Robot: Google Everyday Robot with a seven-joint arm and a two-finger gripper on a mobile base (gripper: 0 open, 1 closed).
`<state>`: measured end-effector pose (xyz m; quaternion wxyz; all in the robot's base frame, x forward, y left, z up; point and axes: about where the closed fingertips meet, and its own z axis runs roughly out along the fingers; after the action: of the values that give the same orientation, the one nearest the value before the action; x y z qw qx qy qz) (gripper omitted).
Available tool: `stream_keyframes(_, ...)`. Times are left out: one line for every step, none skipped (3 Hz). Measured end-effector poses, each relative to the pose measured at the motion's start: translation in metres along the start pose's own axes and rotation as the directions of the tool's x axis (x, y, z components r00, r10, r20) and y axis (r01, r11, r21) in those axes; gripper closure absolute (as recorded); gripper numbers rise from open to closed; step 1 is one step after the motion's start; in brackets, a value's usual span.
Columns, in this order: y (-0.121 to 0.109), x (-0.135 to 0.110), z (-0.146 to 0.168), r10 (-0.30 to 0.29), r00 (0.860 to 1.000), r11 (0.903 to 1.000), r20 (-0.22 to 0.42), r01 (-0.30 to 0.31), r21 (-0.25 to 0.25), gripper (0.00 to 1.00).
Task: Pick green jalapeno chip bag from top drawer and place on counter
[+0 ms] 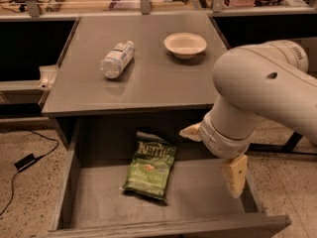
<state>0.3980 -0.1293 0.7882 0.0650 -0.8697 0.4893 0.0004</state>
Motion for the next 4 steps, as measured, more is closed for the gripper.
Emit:
stream_keyframes(-0.001, 0.001, -0.002, 0.003, 1.0, 1.0, 0.0, -0.003, 0.004, 0.0)
stream_keyframes(-0.019, -0.006, 0.043, -0.191, 0.977, 0.9744, 0.097, 0.2, -0.101, 0.0)
stream_keyframes(-0.03, -0.031, 0.083, -0.434, 0.873, 0.8666, 0.222, 0.472, -0.161, 0.0)
stream_keyframes(-0.028, -0.03, 0.086, -0.503, 0.829, 0.8263, 0.245, 0.544, -0.146, 0.0)
